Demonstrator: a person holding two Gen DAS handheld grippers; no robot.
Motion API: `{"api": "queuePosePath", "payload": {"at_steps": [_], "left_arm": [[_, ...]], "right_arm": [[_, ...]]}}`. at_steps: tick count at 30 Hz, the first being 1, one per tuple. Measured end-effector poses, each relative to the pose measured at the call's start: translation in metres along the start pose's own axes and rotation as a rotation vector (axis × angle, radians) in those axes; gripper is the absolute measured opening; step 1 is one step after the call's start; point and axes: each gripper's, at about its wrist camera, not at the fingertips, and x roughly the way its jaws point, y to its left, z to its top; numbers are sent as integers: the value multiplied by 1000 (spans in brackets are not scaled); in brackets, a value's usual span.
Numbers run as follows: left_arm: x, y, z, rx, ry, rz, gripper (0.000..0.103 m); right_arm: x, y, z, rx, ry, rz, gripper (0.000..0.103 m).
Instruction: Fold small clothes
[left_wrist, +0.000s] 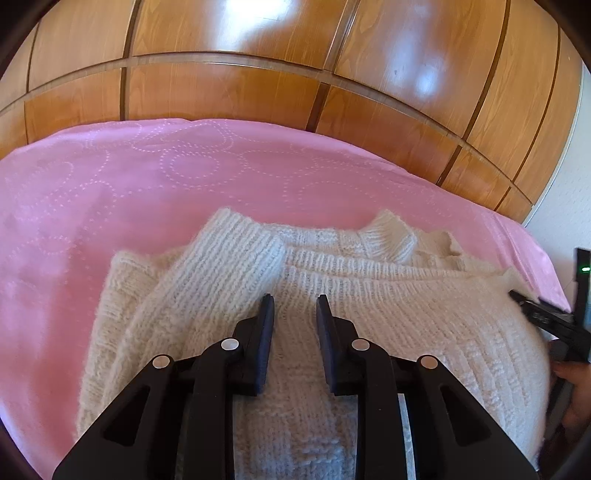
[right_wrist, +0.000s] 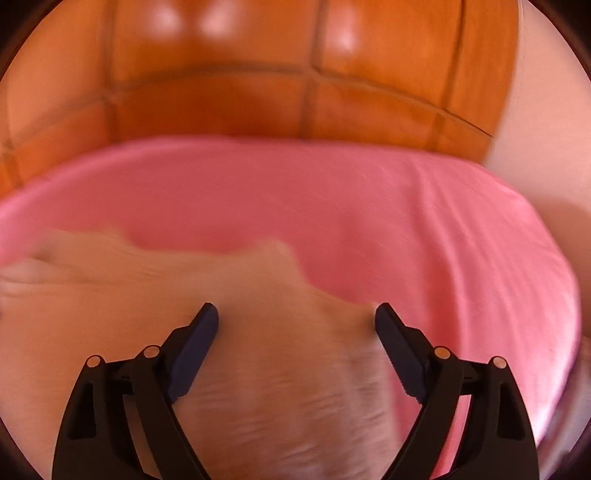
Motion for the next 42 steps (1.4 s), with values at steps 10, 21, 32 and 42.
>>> {"api": "queuePosePath", "payload": {"at_steps": [10,21,32,42], "left_arm": [[-39,28,-13,-22,-37,143,39],[-25,37,-8,-54,-6,152,40],[-86,59,-50,-214,-44,105,97],[-86,53,-63,-235,-23,-49,97]], "right_arm": [[16,-21,-1,138,45,77,98],[13,-22,-4,152,28,79,100],[-32,-45,-35,247,-91,192,101],[-107,-4,-79,-37,-207,225,101]]}}
